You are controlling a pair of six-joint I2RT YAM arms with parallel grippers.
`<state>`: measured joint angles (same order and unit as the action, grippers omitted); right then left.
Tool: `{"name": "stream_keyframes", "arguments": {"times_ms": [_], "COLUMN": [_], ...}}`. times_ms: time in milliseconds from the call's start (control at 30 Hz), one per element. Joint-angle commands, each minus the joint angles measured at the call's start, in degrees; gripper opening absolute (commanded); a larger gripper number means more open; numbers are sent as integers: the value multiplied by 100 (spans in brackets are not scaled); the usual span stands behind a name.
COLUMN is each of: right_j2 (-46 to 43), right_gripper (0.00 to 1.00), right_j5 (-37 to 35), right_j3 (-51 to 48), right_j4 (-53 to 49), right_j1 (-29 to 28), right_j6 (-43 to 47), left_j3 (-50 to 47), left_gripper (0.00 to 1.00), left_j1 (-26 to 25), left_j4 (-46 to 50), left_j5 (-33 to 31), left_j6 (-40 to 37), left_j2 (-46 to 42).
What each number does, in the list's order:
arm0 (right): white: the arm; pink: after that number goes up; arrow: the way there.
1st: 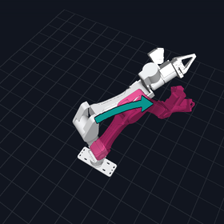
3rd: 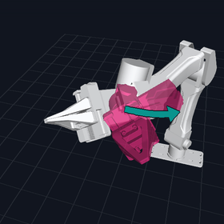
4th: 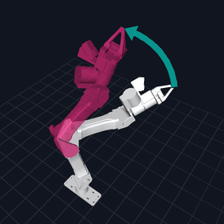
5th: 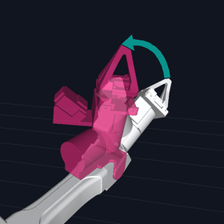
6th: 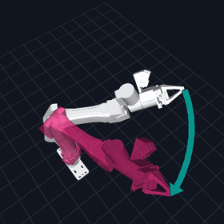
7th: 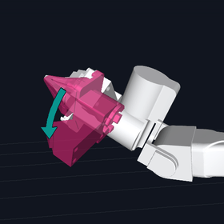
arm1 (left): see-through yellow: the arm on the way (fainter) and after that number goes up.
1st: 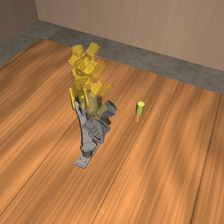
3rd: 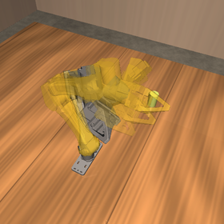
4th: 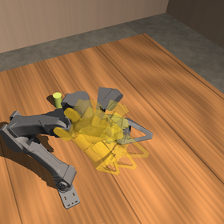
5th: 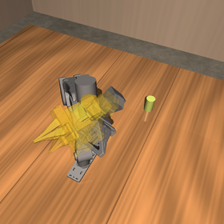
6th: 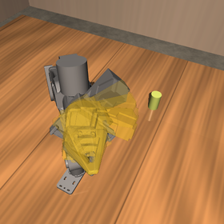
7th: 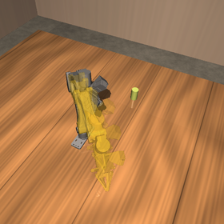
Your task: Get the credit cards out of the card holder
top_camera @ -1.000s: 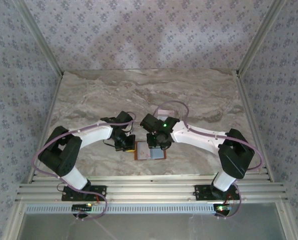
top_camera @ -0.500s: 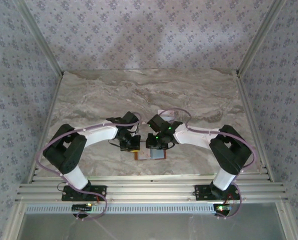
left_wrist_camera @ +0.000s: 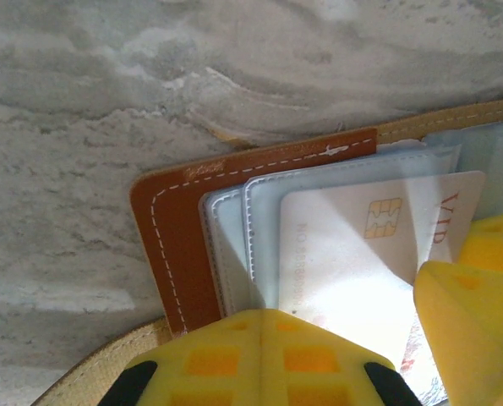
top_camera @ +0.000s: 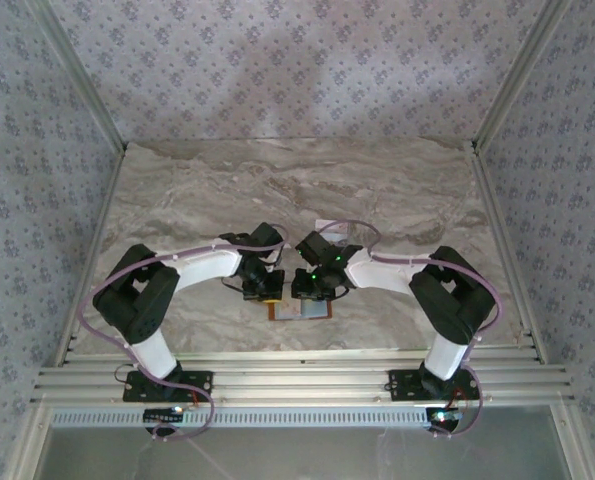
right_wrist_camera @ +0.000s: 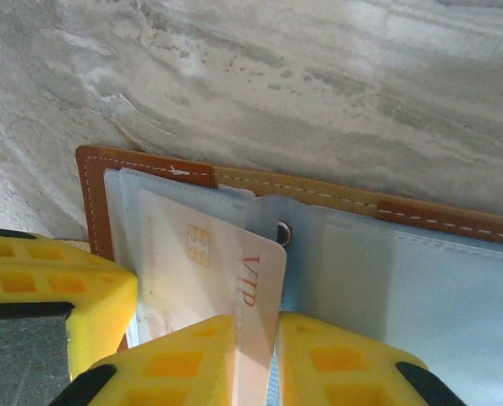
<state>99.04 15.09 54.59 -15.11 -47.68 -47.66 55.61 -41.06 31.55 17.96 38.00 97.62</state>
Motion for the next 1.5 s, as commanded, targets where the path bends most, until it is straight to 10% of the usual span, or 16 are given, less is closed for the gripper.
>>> {"name": "stream_keyframes", "arguments": {"times_ms": [0, 1467], "right_j2": [-47, -1071], "right_gripper": [19, 16], "right_j5": [160, 539], "right_j3": [-229, -1161], "right_j4": [242, 1314], "right_j1": [56, 265], "right_j6": [-151, -657], "left_j3": [11, 195], "left_gripper": [6, 6], "left_j1": [-51, -67], "left_j4": [378, 615], "left_j5": [-295, -433], "left_j6": [-104, -178], "left_j2": [169, 224]}}
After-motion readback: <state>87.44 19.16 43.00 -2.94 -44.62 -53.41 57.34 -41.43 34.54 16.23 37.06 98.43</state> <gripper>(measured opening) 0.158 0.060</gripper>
